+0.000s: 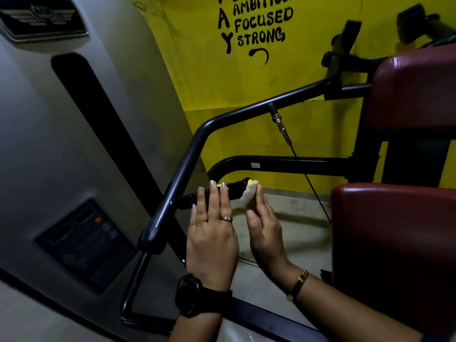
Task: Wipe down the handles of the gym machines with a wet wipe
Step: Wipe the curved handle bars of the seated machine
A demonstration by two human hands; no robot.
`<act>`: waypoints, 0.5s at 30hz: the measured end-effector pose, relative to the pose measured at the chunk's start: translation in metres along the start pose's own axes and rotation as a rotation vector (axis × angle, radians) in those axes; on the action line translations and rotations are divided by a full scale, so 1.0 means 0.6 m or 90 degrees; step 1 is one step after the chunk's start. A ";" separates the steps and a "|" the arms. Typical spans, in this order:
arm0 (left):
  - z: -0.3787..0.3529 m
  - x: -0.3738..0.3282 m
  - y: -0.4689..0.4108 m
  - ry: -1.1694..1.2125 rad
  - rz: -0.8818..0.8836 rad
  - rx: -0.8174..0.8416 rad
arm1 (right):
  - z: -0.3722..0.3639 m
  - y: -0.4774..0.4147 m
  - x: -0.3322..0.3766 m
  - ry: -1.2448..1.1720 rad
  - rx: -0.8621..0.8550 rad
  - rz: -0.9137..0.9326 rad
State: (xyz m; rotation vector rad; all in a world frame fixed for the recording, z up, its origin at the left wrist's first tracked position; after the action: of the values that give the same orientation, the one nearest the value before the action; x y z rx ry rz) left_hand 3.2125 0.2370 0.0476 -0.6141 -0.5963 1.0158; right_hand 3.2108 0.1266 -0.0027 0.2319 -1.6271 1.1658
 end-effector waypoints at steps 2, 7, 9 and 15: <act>0.000 0.000 0.000 0.004 0.002 -0.001 | -0.003 0.001 0.004 0.026 -0.003 0.044; 0.001 -0.001 -0.002 -0.003 -0.002 -0.008 | 0.003 -0.052 0.018 0.087 0.037 0.139; 0.002 -0.001 -0.002 0.000 -0.003 -0.014 | 0.009 -0.068 0.015 0.041 0.055 0.077; 0.002 -0.001 -0.001 -0.002 -0.008 -0.015 | 0.024 -0.027 -0.005 -0.075 0.002 -0.041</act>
State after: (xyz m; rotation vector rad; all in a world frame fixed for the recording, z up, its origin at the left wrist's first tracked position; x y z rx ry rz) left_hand 3.2116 0.2363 0.0485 -0.6282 -0.6147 0.9990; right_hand 3.2137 0.1064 0.0051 0.3589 -1.7080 1.1238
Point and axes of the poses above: each hand's wrist, its own y-axis away from the middle knuckle, its own z-axis out of the back of the hand, x = y × z, the point moved 4 cm from there along -y, towards the middle knuckle, and after that the axes turned 5 degrees about -x, right-handed, at the moved point
